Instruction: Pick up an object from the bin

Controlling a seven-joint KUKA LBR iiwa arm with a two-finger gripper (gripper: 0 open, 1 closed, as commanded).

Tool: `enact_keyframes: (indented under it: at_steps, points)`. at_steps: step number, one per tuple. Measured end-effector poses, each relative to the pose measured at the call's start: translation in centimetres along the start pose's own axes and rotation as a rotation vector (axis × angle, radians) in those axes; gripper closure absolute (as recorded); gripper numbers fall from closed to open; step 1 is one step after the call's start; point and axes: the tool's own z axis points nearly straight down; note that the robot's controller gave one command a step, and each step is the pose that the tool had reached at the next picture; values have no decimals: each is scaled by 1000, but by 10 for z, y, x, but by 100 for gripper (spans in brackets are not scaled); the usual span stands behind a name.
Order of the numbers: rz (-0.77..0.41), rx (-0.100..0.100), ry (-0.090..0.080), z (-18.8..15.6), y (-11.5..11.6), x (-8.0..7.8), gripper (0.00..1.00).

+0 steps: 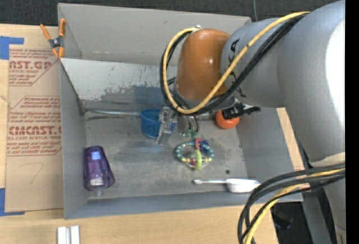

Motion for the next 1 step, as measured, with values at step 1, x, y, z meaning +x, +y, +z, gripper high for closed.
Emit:
enact_keyframes:
  at_steps: [1]
  points:
    - [-1,-1,-3,-23,0,-1,100]
